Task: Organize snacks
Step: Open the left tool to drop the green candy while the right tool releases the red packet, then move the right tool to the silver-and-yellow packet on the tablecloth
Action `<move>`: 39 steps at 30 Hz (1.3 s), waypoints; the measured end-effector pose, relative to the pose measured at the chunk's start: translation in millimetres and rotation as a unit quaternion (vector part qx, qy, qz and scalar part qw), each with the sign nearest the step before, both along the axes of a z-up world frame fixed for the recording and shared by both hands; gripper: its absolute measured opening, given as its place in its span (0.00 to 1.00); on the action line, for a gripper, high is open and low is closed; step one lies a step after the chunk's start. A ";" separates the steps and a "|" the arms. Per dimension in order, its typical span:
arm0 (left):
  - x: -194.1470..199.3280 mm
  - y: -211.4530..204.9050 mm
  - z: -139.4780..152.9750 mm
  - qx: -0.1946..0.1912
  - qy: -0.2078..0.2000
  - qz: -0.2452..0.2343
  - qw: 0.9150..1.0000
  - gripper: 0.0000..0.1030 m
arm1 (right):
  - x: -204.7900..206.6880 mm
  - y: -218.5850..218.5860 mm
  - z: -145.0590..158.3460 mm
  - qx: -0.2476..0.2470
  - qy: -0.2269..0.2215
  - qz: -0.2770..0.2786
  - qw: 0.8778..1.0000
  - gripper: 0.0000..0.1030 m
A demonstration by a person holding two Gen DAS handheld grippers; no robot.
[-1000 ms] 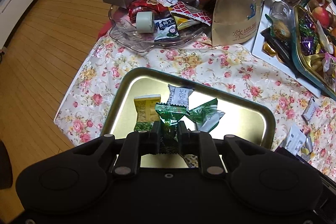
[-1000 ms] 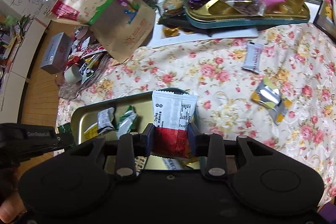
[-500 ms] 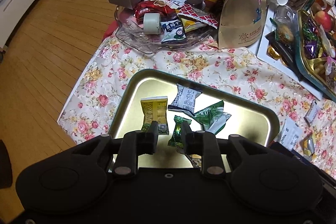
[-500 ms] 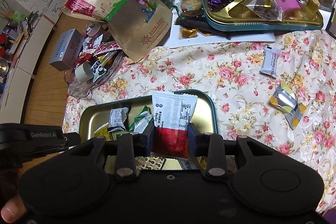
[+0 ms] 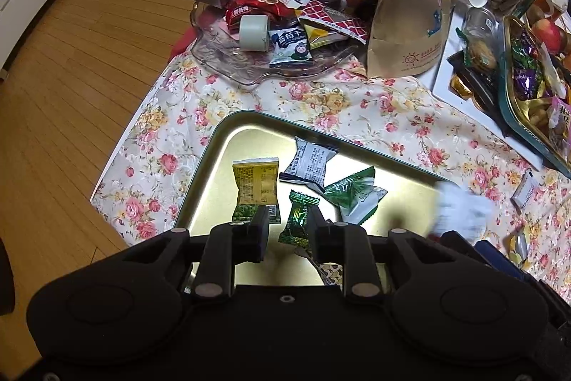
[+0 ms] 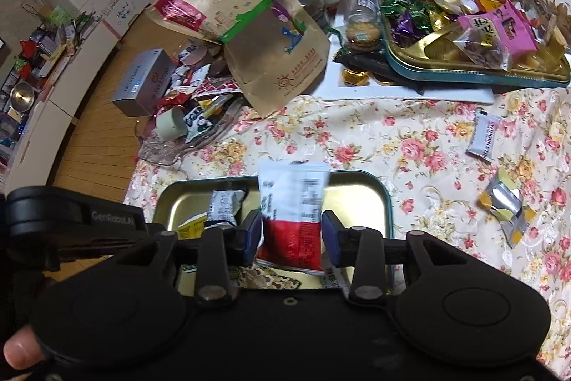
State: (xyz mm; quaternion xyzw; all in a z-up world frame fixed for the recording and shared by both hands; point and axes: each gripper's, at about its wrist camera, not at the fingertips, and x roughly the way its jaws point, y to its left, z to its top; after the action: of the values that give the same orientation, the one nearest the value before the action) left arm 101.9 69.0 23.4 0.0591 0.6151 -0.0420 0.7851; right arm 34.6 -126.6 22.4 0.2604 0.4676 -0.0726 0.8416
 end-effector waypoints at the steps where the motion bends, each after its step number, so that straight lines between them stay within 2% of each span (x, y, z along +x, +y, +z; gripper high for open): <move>1: 0.5 0.9 -0.2 -0.001 0.001 0.001 1.000 0.32 | -0.1 1.0 0.9 0.003 -0.004 0.004 1.000 0.40; 6: 0.4 0.7 0.0 -0.002 0.004 0.000 1.000 0.32 | 1.0 6.1 2.0 0.001 -0.007 0.012 1.000 0.40; 23: -9.9 -27.4 -6.0 0.006 0.014 -0.044 0.999 0.32 | 0.2 -20.6 -17.5 -0.004 0.082 -0.038 0.996 0.40; 31: -17.2 -49.5 -8.0 0.004 0.019 -0.067 0.998 0.32 | -10.0 -42.3 -25.6 -0.002 0.118 -0.062 0.991 0.40; 39: -27.5 -78.7 -11.3 0.003 0.025 -0.095 0.995 0.32 | -28.9 -75.5 -26.0 0.001 0.132 -0.097 0.986 0.40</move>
State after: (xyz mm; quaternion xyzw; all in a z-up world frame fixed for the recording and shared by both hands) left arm 74.3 -9.7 12.1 0.1184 0.6261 -0.1155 0.7620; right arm 5.8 -202.2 -3.5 0.2940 0.5470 -0.1874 0.7611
